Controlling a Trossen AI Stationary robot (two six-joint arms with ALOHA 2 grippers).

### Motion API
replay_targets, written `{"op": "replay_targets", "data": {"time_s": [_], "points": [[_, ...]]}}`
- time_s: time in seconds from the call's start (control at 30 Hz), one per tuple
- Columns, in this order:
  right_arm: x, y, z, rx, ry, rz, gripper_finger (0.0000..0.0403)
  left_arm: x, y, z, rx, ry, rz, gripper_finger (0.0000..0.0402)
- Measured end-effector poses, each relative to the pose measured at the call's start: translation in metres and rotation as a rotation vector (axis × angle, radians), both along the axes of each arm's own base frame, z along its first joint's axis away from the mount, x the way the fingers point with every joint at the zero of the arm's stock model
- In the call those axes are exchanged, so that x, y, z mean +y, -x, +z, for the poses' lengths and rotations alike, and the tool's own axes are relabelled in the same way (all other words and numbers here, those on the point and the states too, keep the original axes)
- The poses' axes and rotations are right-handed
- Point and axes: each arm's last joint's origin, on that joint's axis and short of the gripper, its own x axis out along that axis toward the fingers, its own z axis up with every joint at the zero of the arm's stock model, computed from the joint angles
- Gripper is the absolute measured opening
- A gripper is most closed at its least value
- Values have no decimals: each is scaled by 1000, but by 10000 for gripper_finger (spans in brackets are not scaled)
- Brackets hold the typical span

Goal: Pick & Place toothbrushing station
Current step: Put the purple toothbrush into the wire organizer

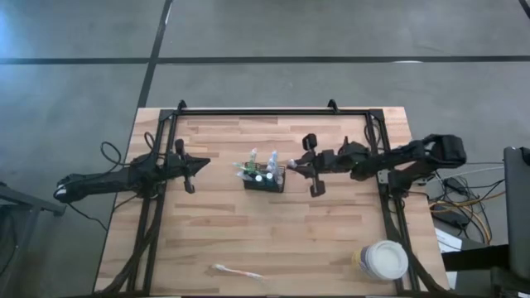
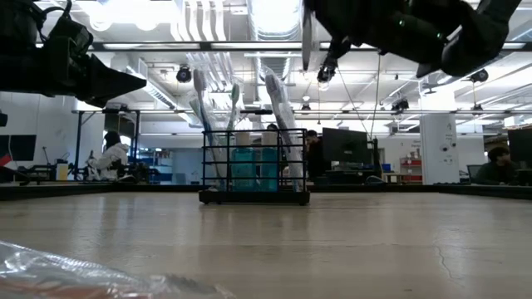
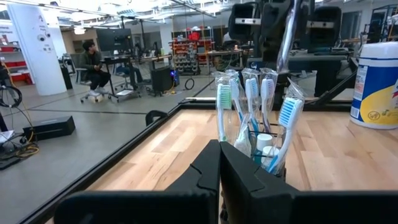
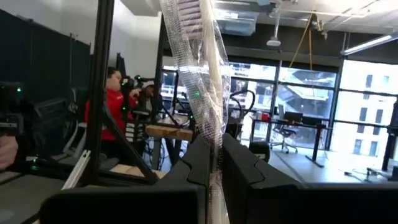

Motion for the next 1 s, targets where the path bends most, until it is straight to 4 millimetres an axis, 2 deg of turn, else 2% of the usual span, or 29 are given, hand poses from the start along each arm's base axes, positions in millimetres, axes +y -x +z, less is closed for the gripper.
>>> {"op": "replay_targets", "data": {"time_s": [0.37, 0.67, 1.0], "points": [[-4, -23, -37, 63, -24, -54, 13, 0, 0, 0, -4, 3, 0, 10], [-6, -32, -65, 86, -102, -42, 13, 0, 0, 0, -3, 3, 0, 10], [-6, -37, -86, 152, -163, -147, 13, 0, 0, 0, -4, 6, 0, 10]]}}
